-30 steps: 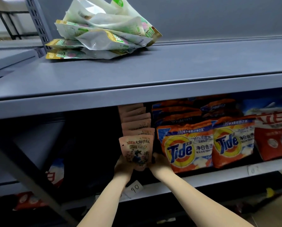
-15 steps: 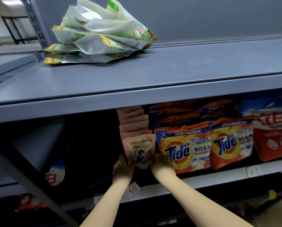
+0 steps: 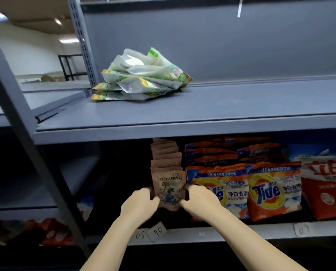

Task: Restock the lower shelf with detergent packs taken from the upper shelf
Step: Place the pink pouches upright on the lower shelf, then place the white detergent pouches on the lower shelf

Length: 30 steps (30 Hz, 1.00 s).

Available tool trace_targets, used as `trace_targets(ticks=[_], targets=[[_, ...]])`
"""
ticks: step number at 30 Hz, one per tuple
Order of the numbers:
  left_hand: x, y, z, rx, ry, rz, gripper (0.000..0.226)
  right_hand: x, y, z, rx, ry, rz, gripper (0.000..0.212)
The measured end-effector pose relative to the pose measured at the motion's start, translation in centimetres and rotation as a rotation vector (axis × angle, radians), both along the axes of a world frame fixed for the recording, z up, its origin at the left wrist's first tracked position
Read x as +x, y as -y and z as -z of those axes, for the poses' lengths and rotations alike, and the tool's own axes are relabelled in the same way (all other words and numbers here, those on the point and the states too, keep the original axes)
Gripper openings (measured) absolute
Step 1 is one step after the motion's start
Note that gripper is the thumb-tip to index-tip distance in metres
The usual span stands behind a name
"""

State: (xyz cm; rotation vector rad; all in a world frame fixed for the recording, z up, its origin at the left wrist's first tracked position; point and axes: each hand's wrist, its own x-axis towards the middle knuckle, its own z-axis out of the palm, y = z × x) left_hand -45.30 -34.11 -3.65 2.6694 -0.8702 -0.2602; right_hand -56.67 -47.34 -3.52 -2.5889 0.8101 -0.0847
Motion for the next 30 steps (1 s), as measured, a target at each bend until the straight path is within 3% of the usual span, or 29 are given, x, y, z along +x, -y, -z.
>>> trace_targets(ticks=[4, 11, 14, 18, 30], targets=[[-2.6, -2.6, -5.8, -0.126, 0.098, 0.077, 0.026, -2.2, -0.7, -4.5, -0.114, 0.092, -0.082, 0.05], [-2.8, -3.9, -16.0, -0.583, 0.327, 0.054, 0.023, -4.4, -1.2, -14.4, 0.003, 0.515, -0.155, 0.016], [-0.9, -3.0, -19.1, -0.681, 0.36, 0.041, 0.02, -3.4, -0.6, -17.5, -0.046, 0.632, -0.113, 0.012], [3.0, -1.1, -22.1, -0.735, 0.376, -0.002, 0.017, -0.5, 1.2, -20.5, -0.123, 0.645, -0.014, 0.011], [15.1, 5.8, -26.6, -0.919, 0.162, -0.166, 0.022, 9.8, 8.4, -25.6, -0.162, 0.552, 0.217, 0.018]])
